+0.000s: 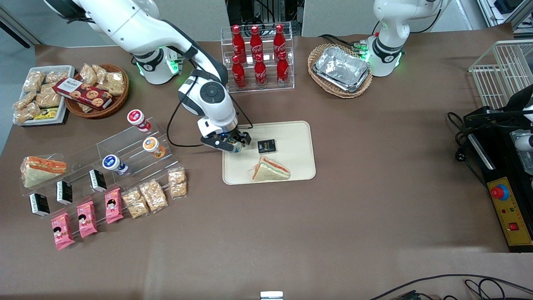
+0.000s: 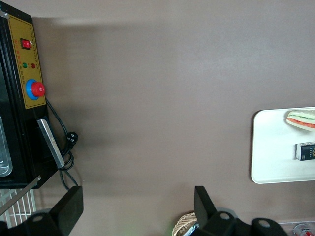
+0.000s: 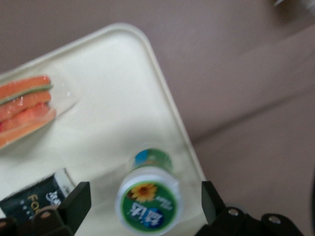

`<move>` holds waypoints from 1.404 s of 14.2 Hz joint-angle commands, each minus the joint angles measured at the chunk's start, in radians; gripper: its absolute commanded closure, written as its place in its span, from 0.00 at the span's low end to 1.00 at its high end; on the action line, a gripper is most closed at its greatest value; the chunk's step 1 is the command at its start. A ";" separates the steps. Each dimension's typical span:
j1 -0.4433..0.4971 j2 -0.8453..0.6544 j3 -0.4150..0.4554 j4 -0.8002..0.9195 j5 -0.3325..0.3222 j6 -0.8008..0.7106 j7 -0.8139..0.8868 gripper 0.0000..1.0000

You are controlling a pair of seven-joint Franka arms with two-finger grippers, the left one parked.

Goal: Place green gum on tray

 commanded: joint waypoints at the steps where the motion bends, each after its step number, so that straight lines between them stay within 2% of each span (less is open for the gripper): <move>1: -0.030 -0.186 0.014 0.005 0.061 -0.198 -0.110 0.00; 3: -0.061 -0.294 0.005 0.058 0.291 -0.345 -0.320 0.00; 4: -0.091 -0.337 -0.015 0.098 0.380 -0.428 -0.424 0.00; 5: -0.102 -0.372 -0.050 0.138 0.421 -0.500 -0.494 0.00; 9: -0.104 -0.389 -0.269 0.395 0.430 -0.849 -0.794 0.00; 11: -0.104 -0.389 -0.381 0.477 0.429 -0.935 -0.955 0.00; 15: -0.104 -0.392 -0.562 0.525 0.407 -0.984 -1.230 0.00; 17: -0.104 -0.388 -0.621 0.525 0.357 -0.983 -1.356 0.00; 20: -0.104 -0.371 -0.713 0.525 0.334 -0.966 -1.464 0.00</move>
